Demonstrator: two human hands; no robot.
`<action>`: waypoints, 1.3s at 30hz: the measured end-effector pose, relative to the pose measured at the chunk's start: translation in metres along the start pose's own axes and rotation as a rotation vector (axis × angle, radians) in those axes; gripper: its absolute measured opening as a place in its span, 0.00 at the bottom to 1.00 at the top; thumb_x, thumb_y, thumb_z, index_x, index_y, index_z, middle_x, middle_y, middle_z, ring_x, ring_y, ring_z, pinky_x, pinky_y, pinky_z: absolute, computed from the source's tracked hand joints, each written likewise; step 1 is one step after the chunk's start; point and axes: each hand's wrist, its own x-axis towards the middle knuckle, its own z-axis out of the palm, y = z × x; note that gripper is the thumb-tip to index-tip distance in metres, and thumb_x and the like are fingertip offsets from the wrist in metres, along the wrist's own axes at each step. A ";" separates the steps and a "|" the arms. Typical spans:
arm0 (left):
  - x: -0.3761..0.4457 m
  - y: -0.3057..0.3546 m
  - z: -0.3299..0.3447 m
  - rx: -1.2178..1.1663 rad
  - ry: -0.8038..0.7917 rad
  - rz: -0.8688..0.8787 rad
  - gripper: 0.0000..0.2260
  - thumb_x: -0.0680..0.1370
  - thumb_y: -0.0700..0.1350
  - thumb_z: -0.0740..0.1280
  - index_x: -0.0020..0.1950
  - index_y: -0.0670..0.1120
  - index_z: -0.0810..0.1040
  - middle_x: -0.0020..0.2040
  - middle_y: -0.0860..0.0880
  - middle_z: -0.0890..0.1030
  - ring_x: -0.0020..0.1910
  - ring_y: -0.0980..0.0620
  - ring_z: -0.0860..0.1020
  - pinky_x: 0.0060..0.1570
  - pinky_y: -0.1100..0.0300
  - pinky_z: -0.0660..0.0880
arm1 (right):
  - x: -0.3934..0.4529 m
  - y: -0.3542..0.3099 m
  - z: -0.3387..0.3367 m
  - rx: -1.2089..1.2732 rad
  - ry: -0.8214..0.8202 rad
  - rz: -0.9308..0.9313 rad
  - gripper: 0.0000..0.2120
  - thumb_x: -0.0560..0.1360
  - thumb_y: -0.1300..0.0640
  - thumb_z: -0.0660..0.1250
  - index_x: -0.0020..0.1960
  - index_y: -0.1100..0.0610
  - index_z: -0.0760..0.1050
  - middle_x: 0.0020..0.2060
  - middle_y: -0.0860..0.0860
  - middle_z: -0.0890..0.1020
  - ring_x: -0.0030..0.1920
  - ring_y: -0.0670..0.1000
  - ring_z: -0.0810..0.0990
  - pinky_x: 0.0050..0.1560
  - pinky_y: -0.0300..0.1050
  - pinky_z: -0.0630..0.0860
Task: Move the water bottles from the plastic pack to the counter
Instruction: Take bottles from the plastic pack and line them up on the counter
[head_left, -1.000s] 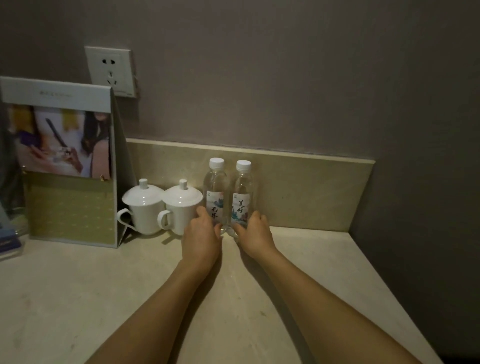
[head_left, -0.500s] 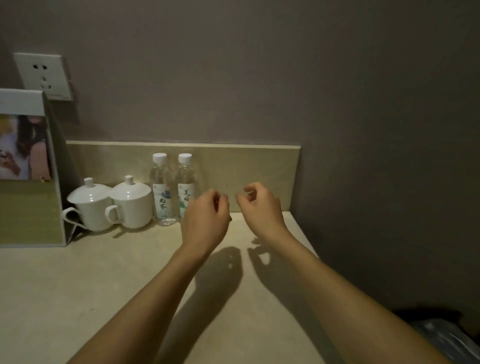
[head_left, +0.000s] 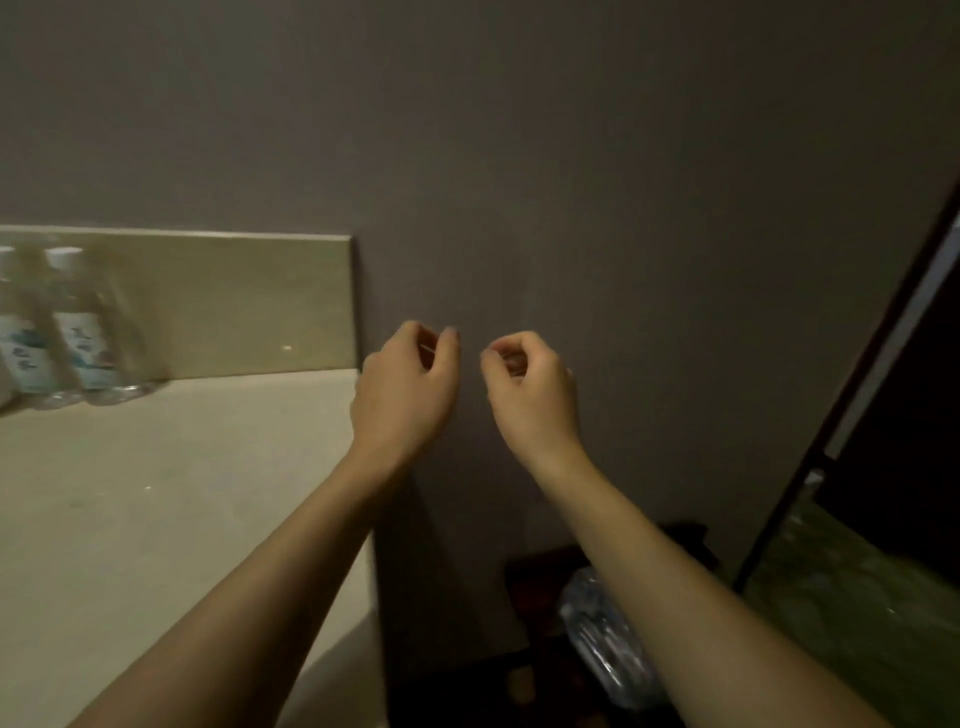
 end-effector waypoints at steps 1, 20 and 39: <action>-0.004 0.010 0.016 0.012 -0.027 -0.001 0.17 0.79 0.61 0.58 0.50 0.49 0.76 0.45 0.48 0.83 0.46 0.45 0.82 0.49 0.44 0.80 | 0.000 0.010 -0.018 -0.007 0.028 0.012 0.02 0.76 0.52 0.65 0.46 0.49 0.75 0.36 0.41 0.78 0.37 0.38 0.76 0.33 0.26 0.68; -0.050 0.061 0.313 0.128 -0.517 -0.148 0.16 0.81 0.58 0.54 0.47 0.46 0.71 0.47 0.46 0.79 0.44 0.44 0.75 0.45 0.52 0.70 | 0.028 0.237 -0.198 -0.132 0.127 0.482 0.05 0.75 0.51 0.64 0.41 0.49 0.75 0.38 0.51 0.83 0.43 0.55 0.83 0.50 0.59 0.80; -0.083 -0.069 0.516 0.165 -0.798 -0.612 0.16 0.80 0.52 0.56 0.44 0.44 0.78 0.43 0.46 0.83 0.44 0.45 0.81 0.44 0.53 0.76 | 0.051 0.480 -0.200 -0.258 -0.390 0.963 0.10 0.76 0.53 0.63 0.37 0.54 0.73 0.44 0.60 0.84 0.43 0.57 0.83 0.50 0.57 0.79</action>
